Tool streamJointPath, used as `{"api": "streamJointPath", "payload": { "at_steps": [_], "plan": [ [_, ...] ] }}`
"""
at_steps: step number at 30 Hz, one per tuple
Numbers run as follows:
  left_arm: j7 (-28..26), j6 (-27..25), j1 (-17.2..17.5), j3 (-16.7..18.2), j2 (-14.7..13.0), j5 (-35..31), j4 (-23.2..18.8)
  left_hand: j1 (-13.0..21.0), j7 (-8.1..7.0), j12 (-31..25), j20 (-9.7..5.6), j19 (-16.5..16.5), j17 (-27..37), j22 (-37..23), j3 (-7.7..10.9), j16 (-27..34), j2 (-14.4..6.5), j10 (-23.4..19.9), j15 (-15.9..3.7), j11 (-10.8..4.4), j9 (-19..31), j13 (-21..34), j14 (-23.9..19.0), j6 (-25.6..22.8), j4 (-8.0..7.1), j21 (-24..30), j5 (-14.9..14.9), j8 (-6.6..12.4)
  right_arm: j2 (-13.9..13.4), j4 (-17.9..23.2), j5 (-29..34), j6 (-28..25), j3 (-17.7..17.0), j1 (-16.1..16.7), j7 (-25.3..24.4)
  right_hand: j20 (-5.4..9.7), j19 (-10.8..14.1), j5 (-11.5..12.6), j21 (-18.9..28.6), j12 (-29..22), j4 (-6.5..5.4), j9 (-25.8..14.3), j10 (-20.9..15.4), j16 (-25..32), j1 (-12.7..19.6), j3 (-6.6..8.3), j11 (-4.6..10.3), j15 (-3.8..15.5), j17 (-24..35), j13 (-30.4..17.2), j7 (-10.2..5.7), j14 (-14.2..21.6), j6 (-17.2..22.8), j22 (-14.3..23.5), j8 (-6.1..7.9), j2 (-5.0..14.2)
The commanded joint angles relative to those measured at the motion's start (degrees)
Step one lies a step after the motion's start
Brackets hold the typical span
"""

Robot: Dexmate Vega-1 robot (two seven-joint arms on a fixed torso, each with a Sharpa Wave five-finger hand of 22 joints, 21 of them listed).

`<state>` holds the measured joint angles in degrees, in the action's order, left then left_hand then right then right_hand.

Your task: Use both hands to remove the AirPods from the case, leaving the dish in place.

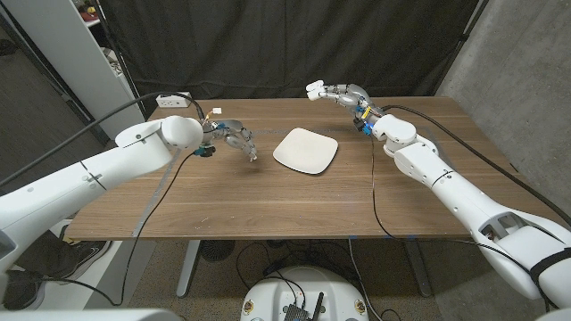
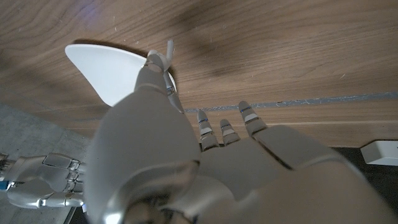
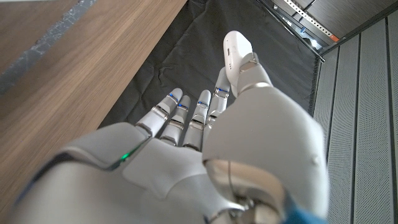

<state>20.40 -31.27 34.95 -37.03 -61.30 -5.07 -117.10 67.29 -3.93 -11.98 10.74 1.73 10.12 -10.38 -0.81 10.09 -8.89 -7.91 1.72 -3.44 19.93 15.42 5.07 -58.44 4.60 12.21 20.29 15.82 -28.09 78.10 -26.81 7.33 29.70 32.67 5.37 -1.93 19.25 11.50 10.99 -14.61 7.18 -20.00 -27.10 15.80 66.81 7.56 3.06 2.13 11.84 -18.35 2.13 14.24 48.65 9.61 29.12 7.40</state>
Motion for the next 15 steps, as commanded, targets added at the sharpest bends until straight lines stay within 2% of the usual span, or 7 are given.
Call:
{"api": "streamJointPath", "payload": {
  "at_steps": [1,15],
  "plan": [
    [4.52,-6.01,-2.59,-6.38,-0.08,-14.11,-3.05,0.50,-0.51,0.25,0.19,-0.50,0.04,-0.16,-0.45,-0.19,-0.05,0.66,0.30,0.12,5.73,-0.12,1.28,-0.85,0.08,-0.25,-0.08,-0.01,-0.21,-1.14,-1.01,-0.50,-0.09,-0.67,1.46,-0.05,0.15,0.60,-0.09,0.18,0.28,-11.93,0.22,-0.28,0.39,-0.11,0.21,4.66,0.28,-0.19,-4.20,-0.18,4.62,0.11,0.49,0.17],
    [4.71,-4.98,-0.77,-6.49,3.29,-17.98,0.73,0.58,-0.79,-0.01,0.08,-0.33,0.02,-0.14,-0.88,0.27,0.15,0.52,-0.29,-0.18,5.41,-0.57,0.96,-1.26,-0.07,-0.27,-0.12,-0.23,0.14,-1.45,-0.90,-0.41,0.12,-0.69,1.07,0.06,-0.07,0.73,-0.14,0.31,0.30,-12.22,0.33,-0.36,0.47,-0.07,0.22,4.57,0.33,-0.25,-4.14,-0.36,4.30,0.10,0.45,0.30]
  ]
}}
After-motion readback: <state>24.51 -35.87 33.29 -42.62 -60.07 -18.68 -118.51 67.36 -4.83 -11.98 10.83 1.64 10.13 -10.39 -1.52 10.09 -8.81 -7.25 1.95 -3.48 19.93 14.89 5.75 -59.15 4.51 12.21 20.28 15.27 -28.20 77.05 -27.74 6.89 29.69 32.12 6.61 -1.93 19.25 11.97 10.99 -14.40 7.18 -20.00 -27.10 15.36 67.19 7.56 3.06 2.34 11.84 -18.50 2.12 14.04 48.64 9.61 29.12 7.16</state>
